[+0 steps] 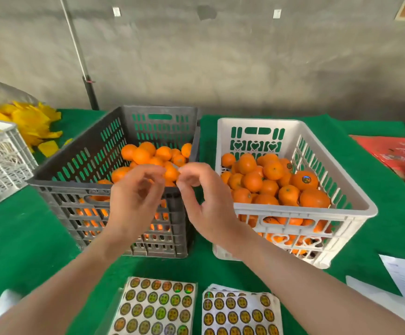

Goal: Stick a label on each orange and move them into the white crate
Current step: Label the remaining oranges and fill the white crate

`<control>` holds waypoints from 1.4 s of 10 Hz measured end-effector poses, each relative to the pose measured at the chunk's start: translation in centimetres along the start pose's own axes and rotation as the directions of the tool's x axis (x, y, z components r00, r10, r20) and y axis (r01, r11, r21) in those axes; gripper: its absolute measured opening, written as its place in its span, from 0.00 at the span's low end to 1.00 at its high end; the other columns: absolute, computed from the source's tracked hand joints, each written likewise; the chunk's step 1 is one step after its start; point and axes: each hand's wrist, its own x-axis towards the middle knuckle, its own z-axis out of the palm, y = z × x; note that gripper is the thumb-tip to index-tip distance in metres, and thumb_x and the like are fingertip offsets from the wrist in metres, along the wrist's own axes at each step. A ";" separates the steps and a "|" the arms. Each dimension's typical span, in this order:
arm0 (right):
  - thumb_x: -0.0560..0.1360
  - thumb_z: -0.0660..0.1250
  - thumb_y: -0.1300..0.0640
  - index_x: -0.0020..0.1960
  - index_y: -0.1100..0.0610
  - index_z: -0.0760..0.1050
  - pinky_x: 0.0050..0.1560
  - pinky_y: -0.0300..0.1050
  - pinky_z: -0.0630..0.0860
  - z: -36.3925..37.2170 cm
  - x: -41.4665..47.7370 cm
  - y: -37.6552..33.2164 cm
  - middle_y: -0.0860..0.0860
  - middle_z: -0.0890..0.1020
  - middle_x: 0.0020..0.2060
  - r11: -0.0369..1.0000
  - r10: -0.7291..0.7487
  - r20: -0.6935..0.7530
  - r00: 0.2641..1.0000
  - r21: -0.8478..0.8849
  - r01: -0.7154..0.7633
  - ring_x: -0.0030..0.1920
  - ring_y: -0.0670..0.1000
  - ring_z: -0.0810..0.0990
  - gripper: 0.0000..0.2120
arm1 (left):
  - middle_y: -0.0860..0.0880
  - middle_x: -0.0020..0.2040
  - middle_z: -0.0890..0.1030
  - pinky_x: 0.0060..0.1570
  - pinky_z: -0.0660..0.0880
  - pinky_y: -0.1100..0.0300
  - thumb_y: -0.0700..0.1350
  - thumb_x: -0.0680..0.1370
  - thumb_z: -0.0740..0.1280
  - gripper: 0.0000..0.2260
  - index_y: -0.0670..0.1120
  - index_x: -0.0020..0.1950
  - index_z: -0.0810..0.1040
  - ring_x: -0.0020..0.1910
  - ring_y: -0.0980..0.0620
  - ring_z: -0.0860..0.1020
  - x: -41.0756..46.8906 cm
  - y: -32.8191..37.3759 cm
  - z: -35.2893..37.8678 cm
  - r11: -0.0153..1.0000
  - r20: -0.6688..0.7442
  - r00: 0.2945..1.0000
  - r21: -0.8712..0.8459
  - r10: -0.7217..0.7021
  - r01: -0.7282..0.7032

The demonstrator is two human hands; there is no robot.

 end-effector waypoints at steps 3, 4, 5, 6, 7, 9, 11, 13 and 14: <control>0.77 0.60 0.65 0.76 0.51 0.54 0.38 0.53 0.73 9.1 9.8 6.9 0.56 0.77 0.50 0.890 0.316 0.328 0.890 -0.428 -0.158 0.45 0.56 0.77 0.31 | 0.41 0.43 0.81 0.46 0.76 0.54 0.30 0.76 0.63 0.10 0.44 0.48 0.78 0.41 0.43 0.80 10.8 -10.1 -7.4 0.917 0.066 0.955 0.303 -0.290 0.258; 0.76 0.59 0.66 0.77 0.50 0.49 0.37 0.49 0.66 11.0 9.5 8.9 0.58 0.75 0.56 0.830 0.390 0.357 0.849 -0.535 -0.156 0.51 0.60 0.76 0.35 | 0.40 0.48 0.81 0.50 0.74 0.58 0.34 0.77 0.64 0.06 0.41 0.50 0.80 0.49 0.42 0.79 13.7 -13.6 -6.6 0.870 0.282 0.889 0.445 -0.360 0.211; 0.75 0.58 0.66 0.77 0.49 0.48 0.38 0.47 0.63 11.4 8.9 10.1 0.56 0.74 0.58 0.801 0.409 0.337 0.848 -0.579 -0.156 0.53 0.61 0.75 0.35 | 0.44 0.57 0.80 0.48 0.69 0.65 0.40 0.77 0.64 0.10 0.40 0.56 0.80 0.56 0.47 0.77 16.4 -16.9 -4.9 0.690 0.462 0.757 0.723 -0.463 -0.019; 0.76 0.57 0.65 0.76 0.48 0.46 0.39 0.47 0.63 11.6 8.7 10.6 0.55 0.73 0.60 0.771 0.444 0.337 0.830 -0.616 -0.162 0.55 0.59 0.74 0.34 | 0.41 0.58 0.79 0.51 0.73 0.56 0.42 0.75 0.65 0.14 0.39 0.60 0.76 0.56 0.43 0.77 17.7 -21.0 -3.5 0.582 0.574 0.563 0.791 -0.595 -0.191; 0.76 0.57 0.65 0.76 0.47 0.43 0.40 0.47 0.65 11.7 8.6 10.9 0.54 0.73 0.61 0.754 0.468 0.350 0.811 -0.636 -0.161 0.55 0.58 0.74 0.36 | 0.41 0.58 0.77 0.57 0.75 0.46 0.44 0.74 0.67 0.16 0.40 0.60 0.73 0.56 0.41 0.76 17.8 -24.3 -2.5 0.503 0.591 0.382 0.806 -0.711 -0.311; 0.77 0.61 0.61 0.74 0.43 0.41 0.41 0.46 0.72 11.7 8.3 10.9 0.51 0.75 0.56 0.754 0.530 0.355 0.770 -0.612 -0.237 0.50 0.53 0.76 0.37 | 0.43 0.69 0.69 0.61 0.70 0.53 0.47 0.77 0.68 0.26 0.44 0.72 0.64 0.67 0.42 0.70 16.9 -27.9 -0.9 0.469 0.506 0.341 0.863 -0.792 -0.189; 0.77 0.61 0.61 0.73 0.42 0.40 0.47 0.49 0.77 11.5 8.7 10.6 0.51 0.74 0.59 0.754 0.544 0.328 0.772 -0.596 -0.277 0.52 0.53 0.76 0.37 | 0.41 0.71 0.67 0.65 0.67 0.52 0.44 0.82 0.57 0.19 0.41 0.73 0.64 0.68 0.42 0.69 17.2 -25.7 -0.2 0.680 0.483 0.545 0.693 -0.685 0.240; 0.80 0.59 0.57 0.72 0.46 0.57 0.55 0.31 0.69 11.0 9.3 9.8 0.44 0.68 0.65 0.806 0.435 0.070 0.898 -0.476 -0.353 0.61 0.44 0.70 0.23 | 0.50 0.56 0.73 0.42 0.79 0.61 0.38 0.71 0.74 0.27 0.54 0.64 0.67 0.51 0.51 0.77 19.9 -17.6 -2.4 0.891 0.569 0.692 0.202 -0.445 0.407; 0.79 0.61 0.59 0.63 0.46 0.65 0.51 0.22 0.65 10.3 9.7 8.8 0.44 0.71 0.58 0.876 0.387 -0.066 0.920 -0.285 -0.389 0.56 0.40 0.69 0.15 | 0.48 0.59 0.72 0.42 0.79 0.57 0.33 0.69 0.75 0.31 0.56 0.63 0.66 0.53 0.46 0.78 18.4 -13.9 -4.4 0.837 0.508 0.753 -0.106 -0.418 0.537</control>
